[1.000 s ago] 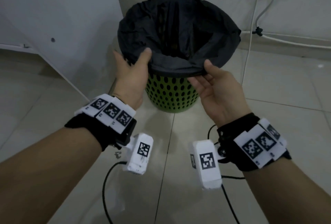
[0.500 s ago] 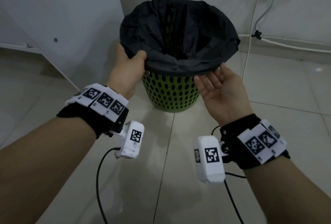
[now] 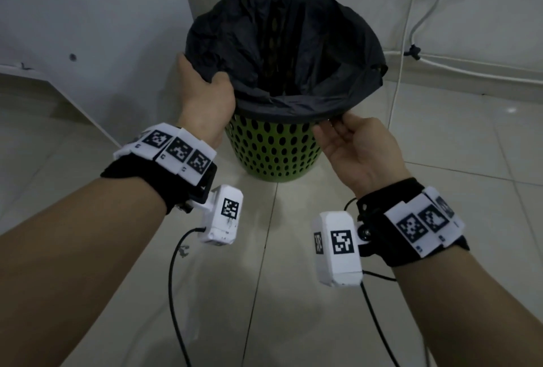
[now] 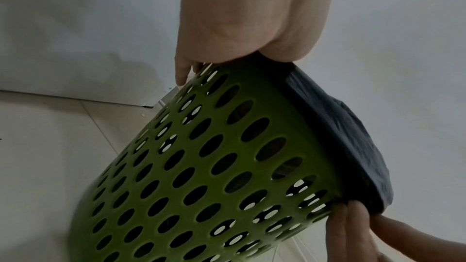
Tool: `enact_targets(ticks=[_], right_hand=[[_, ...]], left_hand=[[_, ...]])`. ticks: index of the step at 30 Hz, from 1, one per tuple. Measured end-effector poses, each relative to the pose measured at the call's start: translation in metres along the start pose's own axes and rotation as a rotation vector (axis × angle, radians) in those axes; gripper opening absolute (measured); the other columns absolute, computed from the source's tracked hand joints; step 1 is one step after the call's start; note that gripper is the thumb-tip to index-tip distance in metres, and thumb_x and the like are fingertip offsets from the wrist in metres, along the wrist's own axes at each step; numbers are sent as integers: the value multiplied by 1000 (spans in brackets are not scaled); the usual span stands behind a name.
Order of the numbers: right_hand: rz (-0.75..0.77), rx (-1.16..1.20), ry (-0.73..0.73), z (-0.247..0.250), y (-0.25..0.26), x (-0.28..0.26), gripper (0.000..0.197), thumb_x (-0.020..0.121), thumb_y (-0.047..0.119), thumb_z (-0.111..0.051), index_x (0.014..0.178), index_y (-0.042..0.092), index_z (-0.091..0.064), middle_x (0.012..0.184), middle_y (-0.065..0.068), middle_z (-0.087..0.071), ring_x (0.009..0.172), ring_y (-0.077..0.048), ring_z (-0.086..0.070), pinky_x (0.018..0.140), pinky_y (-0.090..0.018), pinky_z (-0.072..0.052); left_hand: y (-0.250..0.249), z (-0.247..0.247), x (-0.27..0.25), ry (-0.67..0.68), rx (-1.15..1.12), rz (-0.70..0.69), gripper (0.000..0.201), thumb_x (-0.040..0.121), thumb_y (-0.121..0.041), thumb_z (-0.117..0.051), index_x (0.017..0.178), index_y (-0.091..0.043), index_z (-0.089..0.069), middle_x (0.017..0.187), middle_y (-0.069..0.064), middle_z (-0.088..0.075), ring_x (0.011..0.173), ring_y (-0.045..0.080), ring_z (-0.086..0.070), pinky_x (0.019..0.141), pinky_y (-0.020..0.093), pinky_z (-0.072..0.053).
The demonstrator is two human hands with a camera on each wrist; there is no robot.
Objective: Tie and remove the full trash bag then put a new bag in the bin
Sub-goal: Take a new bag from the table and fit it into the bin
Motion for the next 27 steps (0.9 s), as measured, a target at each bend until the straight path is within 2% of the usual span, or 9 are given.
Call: enact_targets(ticks=[6, 10, 12, 14, 16, 18, 19, 23, 27], right_hand=[[-40, 21, 70, -1, 5, -5, 21, 103, 7, -44, 109, 0, -62, 94, -15, -73, 85, -28, -75, 77, -42, -63], [-100, -87, 110, -6, 20, -12, 33, 100, 27, -55, 116, 1, -65, 111, -19, -74, 99, -33, -73, 90, -49, -58], [-125, -155, 133, -9, 19, -15, 39, 95, 34, -63, 119, 4, -65, 111, -16, -74, 96, -31, -74, 87, -51, -58], [-136, -171, 130, -12, 16, -16, 38, 94, 27, -65, 125, 6, -62, 112, -17, -74, 94, -32, -75, 81, -52, -60], [-145, -154, 129, -16, 12, -17, 37, 95, 21, -63, 129, 6, -58, 111, -20, -74, 96, -34, -74, 79, -52, -60], [-146, -134, 153, -21, 7, -19, 37, 97, 21, -60, 130, 6, -57, 108, -22, -74, 98, -36, -73, 80, -50, -60], [-149, -144, 170, -23, 2, -21, 37, 97, 23, -60, 130, 7, -57, 105, -21, -74, 97, -36, -73, 80, -49, -61], [-148, -288, 171, -20, -18, -28, 35, 94, 39, -64, 114, 11, -61, 96, -14, -72, 80, -31, -75, 72, -46, -63], [-59, -126, 150, -26, -8, -24, 15, 97, 18, -61, 107, 8, -65, 85, -8, -71, 79, -22, -68, 84, -39, -61]], left_hand=[[-5, 1, 0, -29, -3, -49, 69, 87, -15, -45, 154, -12, -28, 150, 6, -47, 132, 19, -50, 114, 34, -42], [-4, -1, 6, -6, 23, -115, 51, 89, -8, -43, 140, -13, -42, 130, 0, -57, 108, 9, -57, 98, 18, -49], [-5, -2, 8, 17, 43, -135, 50, 90, -8, -43, 139, -14, -43, 126, -3, -57, 102, 4, -56, 87, 7, -48], [-3, -2, 10, 23, 76, -128, 49, 92, -9, -43, 140, -14, -42, 124, -4, -56, 102, 3, -55, 80, 0, -45], [-2, 0, 11, 10, 72, -100, 55, 97, -17, -47, 150, -12, -32, 137, 0, -52, 117, 10, -54, 92, 4, -45], [2, 2, 7, 22, -2, -28, 81, 100, -37, -54, 160, -14, -5, 158, 2, -36, 138, 13, -42, 108, 16, -36], [6, 1, 3, 36, -66, 13, 89, 98, -44, -57, 160, -15, 0, 160, 0, -33, 139, 11, -42, 110, 19, -36], [25, 6, -13, -17, -175, 3, 61, 89, -26, -64, 144, -20, -38, 132, -10, -57, 116, 4, -58, 105, 29, -49], [22, 7, -4, 54, -97, -32, 54, 94, -21, -57, 146, -21, -39, 116, -18, -57, 101, -2, -58, 93, 23, -49]])
Point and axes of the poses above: each hand's wrist, its own x-axis towards the middle knuckle, its own z-axis out of the back of the hand, y = z × x, the point moved 9 cm from there along x, towards the middle knuckle
